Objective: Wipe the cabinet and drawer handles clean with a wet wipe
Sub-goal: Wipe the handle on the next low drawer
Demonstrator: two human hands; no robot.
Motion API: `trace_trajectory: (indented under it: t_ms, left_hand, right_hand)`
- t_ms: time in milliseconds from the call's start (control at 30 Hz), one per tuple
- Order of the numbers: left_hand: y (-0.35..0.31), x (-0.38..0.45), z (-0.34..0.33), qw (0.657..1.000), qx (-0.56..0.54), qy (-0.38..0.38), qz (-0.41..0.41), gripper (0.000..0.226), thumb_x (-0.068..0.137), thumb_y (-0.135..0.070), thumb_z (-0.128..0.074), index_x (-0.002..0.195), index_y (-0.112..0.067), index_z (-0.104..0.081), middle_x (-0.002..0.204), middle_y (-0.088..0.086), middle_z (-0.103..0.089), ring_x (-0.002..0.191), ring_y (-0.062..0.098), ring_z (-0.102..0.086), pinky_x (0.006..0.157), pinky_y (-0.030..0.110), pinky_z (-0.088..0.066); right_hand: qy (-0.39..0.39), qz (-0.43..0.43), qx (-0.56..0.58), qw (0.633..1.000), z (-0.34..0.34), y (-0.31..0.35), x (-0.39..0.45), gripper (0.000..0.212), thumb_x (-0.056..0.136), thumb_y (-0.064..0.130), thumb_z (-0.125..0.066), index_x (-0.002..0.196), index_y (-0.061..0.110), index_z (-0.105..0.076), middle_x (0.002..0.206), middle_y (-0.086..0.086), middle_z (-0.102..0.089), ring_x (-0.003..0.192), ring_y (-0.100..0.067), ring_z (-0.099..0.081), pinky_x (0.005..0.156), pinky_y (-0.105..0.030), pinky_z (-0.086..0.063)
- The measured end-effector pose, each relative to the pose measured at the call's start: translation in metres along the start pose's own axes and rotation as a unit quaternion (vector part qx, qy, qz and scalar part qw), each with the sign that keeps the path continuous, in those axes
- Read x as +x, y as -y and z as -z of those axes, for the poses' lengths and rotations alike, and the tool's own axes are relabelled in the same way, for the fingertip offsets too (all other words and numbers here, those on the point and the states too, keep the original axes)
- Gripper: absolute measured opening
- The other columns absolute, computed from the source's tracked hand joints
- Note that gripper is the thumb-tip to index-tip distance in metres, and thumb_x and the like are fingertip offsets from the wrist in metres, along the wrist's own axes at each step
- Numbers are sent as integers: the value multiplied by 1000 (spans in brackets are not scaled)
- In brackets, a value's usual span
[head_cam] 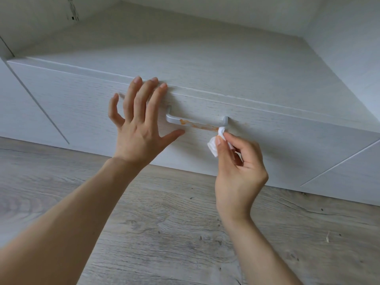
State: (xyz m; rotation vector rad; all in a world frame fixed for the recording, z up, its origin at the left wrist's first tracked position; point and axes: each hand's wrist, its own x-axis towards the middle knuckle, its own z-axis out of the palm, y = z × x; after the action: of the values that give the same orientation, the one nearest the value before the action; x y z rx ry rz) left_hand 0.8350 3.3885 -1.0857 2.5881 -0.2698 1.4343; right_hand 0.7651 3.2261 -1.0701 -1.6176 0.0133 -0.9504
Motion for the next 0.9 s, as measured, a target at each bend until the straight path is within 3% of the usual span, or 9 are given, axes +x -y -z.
trace_trajectory:
  t_ms: [133,267,400,700,833,900]
  left_hand:
    - [-2,0,0,1000,-4,4,4,87,77,-62,-69,138,-13,-31,140,14,-46,137,26,-23,101,61,-23]
    - [-2,-1,-1,1000,-3,-1,7,86,78,-64,-66,139,-13,-31,141,13,-46,137,26,-23,103,56,-19]
    - [2,0,0,1000,4,2,-3,85,78,-62,-66,140,-15,-32,142,10,-46,138,24,-24,104,47,-13]
    - [2,0,1,1000,13,-3,-4,85,78,-60,-67,140,-15,-33,142,9,-46,138,24,-25,105,45,-13]
    - [2,0,0,1000,11,-1,-3,85,78,-61,-66,140,-15,-31,142,9,-45,138,24,-23,105,44,-13]
    - [3,0,-1,1000,13,-4,-5,85,78,-62,-66,140,-15,-31,142,9,-44,138,24,-23,105,44,-13]
  right_hand:
    - [-6,14,13,1000,-5,0,2,22,80,-2,-69,98,10,-68,86,-3,-62,79,5,-60,74,-11,-48]
    - [36,42,23,998,-18,7,1,19,78,-8,-70,97,-4,-70,84,-9,-63,75,2,-62,74,-8,-50]
    - [-42,18,27,999,-15,5,6,28,80,-7,-68,105,3,-64,83,3,-59,73,11,-60,71,-4,-46]
    - [-3,-24,17,1000,5,0,16,28,81,-1,-69,106,12,-65,84,9,-59,74,3,-60,74,-13,-47]
    - [2,6,13,1000,-1,7,13,25,81,4,-70,104,14,-66,87,10,-64,79,3,-62,75,-16,-49]
    - [8,12,18,1000,-4,8,14,24,81,7,-69,102,19,-67,88,12,-64,81,-1,-64,75,-24,-53]
